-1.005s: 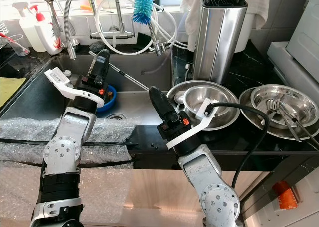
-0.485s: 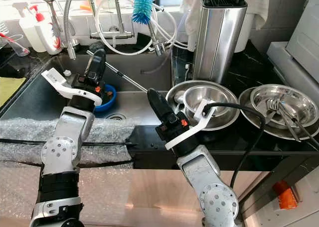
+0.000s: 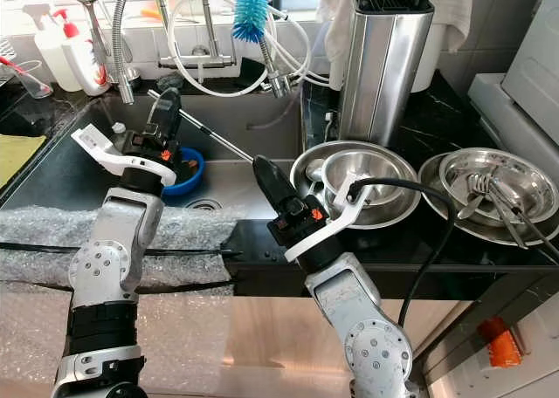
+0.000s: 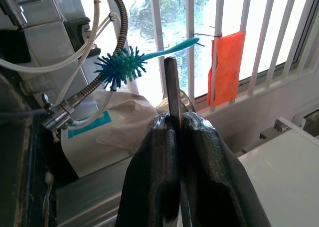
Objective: Kitchen organization
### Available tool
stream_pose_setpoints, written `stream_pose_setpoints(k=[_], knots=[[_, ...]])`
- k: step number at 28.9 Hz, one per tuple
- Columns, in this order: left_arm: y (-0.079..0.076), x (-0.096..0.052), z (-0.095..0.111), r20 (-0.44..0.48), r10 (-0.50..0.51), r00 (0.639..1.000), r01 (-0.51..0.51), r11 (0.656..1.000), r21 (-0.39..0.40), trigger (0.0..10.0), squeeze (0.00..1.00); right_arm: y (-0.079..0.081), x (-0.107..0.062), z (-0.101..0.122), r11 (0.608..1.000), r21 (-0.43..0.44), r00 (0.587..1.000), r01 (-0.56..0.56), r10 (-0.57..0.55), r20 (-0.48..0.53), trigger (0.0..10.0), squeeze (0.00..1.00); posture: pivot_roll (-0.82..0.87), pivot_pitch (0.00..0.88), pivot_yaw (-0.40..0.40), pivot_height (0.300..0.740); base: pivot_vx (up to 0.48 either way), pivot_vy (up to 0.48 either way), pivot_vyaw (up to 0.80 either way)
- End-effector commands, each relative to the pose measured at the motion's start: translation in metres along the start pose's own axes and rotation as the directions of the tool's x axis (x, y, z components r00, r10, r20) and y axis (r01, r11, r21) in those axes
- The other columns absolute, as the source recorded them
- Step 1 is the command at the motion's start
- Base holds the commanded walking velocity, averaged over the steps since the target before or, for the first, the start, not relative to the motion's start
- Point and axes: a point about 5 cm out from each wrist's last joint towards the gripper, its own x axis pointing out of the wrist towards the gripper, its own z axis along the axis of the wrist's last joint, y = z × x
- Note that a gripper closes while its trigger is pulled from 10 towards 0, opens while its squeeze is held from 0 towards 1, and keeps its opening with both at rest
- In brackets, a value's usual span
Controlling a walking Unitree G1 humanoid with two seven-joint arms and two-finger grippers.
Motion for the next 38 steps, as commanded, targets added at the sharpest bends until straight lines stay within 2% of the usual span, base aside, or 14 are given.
stream_pose_setpoints(k=[1, 2, 3, 16, 19, 22, 27, 28, 29, 30, 32, 33, 35, 38], knots=[[-0.003, 0.003, 0.004, 0.065, 0.000, 0.998, 0.001, 1.000, -0.021, 0.0, 0.00, 0.001, 0.003, 0.005, 1.000, -0.003, 0.998, 0.016, -0.016, 0.053, 10.0, 0.00, -0.02, 0.028, 0.078, 0.740, 0.000, 0.000, 0.00], [-0.003, 0.003, 0.004, 0.064, 0.001, 0.998, 0.001, 1.000, -0.024, 0.0, 0.00, 0.000, 0.003, 0.005, 1.000, -0.003, 0.998, 0.021, -0.021, 0.054, 10.0, 0.00, -0.02, 0.028, 0.077, 0.740, 0.000, 0.000, 0.00], [-0.003, 0.003, 0.004, 0.065, 0.001, 0.998, 0.001, 1.000, -0.025, 0.0, 0.00, -0.001, 0.003, 0.005, 1.000, -0.003, 0.998, 0.029, -0.028, 0.057, 10.0, 1.00, -0.02, 0.028, 0.077, 0.740, 0.000, 0.000, 0.00], [-0.001, 0.003, 0.008, 0.083, 0.013, 0.996, -0.010, 0.999, -0.040, 0.0, 0.00, -0.003, 0.006, 0.006, 0.999, -0.004, 0.997, 0.051, -0.051, 0.063, 10.0, 1.00, -0.02, 0.026, 0.078, 0.740, 0.000, 0.000, 0.00], [0.000, 0.004, 0.012, 0.105, 0.025, 0.994, -0.022, 0.999, -0.023, 0.0, 0.00, -0.003, 0.006, 0.006, 0.998, -0.013, 0.996, 0.053, -0.052, 0.066, 10.0, 1.00, -0.02, 0.025, 0.079, 0.740, 0.000, 0.000, 0.00], [0.003, 0.007, 0.019, 0.145, 0.060, 0.988, -0.065, 0.997, 0.035, 0.0, 0.00, -0.005, 0.008, 0.009, 0.996, -0.038, 0.994, 0.081, -0.078, 0.079, 10.0, 1.00, -0.02, 0.023, 0.079, 0.740, 0.000, 0.000, 0.00], [0.005, 0.008, 0.023, 0.171, 0.080, 0.982, -0.088, 0.995, 0.043, 0.0, 0.00, -0.005, 0.009, 0.010, 0.995, -0.047, 0.993, 0.084, -0.080, 0.081, 10.0, 1.00, -0.02, 0.022, 0.079, 0.740, 0.000, 0.000, 0.00], [0.012, 0.006, 0.031, 0.232, 0.135, 0.963, -0.147, 0.989, 0.034, 10.0, 0.00, -0.006, 0.009, 0.012, 0.994, -0.063, 0.992, 0.094, -0.088, 0.088, 10.0, 0.00, -0.02, 0.022, 0.079, 0.740, 0.000, 0.000, 0.00], [0.019, 0.003, 0.038, 0.293, 0.196, 0.936, -0.217, 0.975, 0.041, 10.0, 0.00, -0.007, 0.009, 0.014, 0.992, -0.075, 0.991, 0.102, -0.095, 0.096, 10.0, 0.00, -0.02, 0.022, 0.079, 0.740, 0.000, 0.000, 0.00], [0.019, 0.003, 0.038, 0.293, 0.196, 0.936, -0.217, 0.975, 0.041, 10.0, 0.00, -0.007, 0.009, 0.014, 0.992, -0.075, 0.991, 0.102, -0.095, 0.096, 10.0, 0.00, -0.02, 0.022, 0.079, 0.740, 0.000, 0.000, 0.00], [0.025, 0.002, 0.045, 0.351, 0.240, 0.905, -0.297, 0.948, 0.118, 10.0, 0.00, -0.006, 0.010, 0.016, 0.988, -0.108, 0.990, 0.112, -0.102, 0.098, 10.0, 0.00, -0.02, 0.021, 0.079, 0.740, 0.000, 0.000, 0.00], [0.031, 0.000, 0.051, 0.397, 0.280, 0.874, -0.386, 0.897, 0.215, 10.0, 0.00, -0.003, 0.013, 0.017, 0.984, -0.139, 0.991, 0.107, -0.095, 0.094, 10.0, 0.00, -0.02, 0.020, 0.079, 0.740, 0.000, 0.000, 0.00], [0.034, 0.000, 0.051, 0.400, 0.280, 0.873, -0.424, 0.841, 0.337, 10.0, 0.00, -0.001, 0.014, 0.017, 0.984, -0.149, 0.992, 0.099, -0.086, 0.090, 10.0, 0.00, -0.02, 0.019, 0.078, 0.740, 0.000, 0.000, 0.00], [0.035, 0.002, 0.047, 0.398, 0.265, 0.879, -0.426, 0.811, 0.400, 10.0, 0.00, 0.003, 0.016, 0.015, 0.983, -0.164, 0.994, 0.086, -0.073, 0.082, 10.0, 0.00, -0.03, 0.019, 0.079, 0.740, 0.000, 0.000, 0.00]])
